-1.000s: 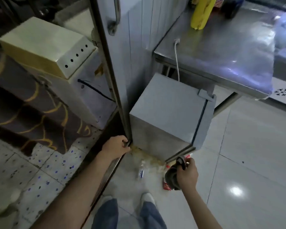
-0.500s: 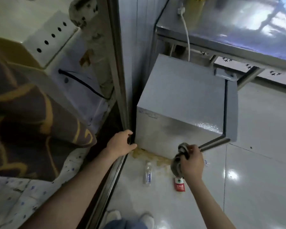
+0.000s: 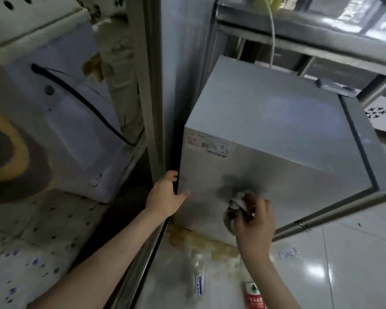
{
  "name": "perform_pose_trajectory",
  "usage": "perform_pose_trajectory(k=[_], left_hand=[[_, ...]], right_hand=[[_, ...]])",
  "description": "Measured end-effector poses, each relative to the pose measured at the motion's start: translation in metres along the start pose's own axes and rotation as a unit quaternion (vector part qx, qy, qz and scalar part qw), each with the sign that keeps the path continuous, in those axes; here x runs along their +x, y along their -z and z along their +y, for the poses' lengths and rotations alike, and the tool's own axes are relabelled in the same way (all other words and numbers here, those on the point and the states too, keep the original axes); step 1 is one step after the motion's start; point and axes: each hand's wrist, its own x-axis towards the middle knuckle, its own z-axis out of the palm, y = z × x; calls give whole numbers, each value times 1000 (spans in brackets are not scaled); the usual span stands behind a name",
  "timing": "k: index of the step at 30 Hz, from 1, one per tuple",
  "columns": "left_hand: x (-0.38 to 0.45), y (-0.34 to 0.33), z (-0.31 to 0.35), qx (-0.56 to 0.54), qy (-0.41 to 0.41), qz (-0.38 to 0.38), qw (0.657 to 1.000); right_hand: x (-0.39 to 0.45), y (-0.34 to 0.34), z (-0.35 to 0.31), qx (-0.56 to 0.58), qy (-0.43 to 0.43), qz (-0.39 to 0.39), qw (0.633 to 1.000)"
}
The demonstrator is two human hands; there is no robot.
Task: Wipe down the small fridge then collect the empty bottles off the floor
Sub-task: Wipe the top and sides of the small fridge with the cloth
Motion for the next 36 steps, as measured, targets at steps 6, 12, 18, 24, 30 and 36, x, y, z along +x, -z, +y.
perform_pose_trajectory(k=[6, 12, 18, 24, 30, 36], left_hand=[[19, -20, -19, -43, -76, 87, 992], [38, -27, -33, -35, -113, 120, 986], [45, -30, -40, -41, -127, 136, 982], [40, -30, -37, -19, -125, 143, 982], [42, -27, -38, -43, -136, 133, 981], [43, -27, -38, -41, -124, 130, 983]], right_hand=[[11, -31, 12, -5, 75, 95, 993], [12, -49, 18, -39, 97, 134, 985], [14, -57, 28, -28, 143, 129, 981], [19, -46, 22, -25, 182, 159, 970], [50, -22, -24, 2, 222, 257, 941], [58, -28, -29, -61, 312, 290, 903]])
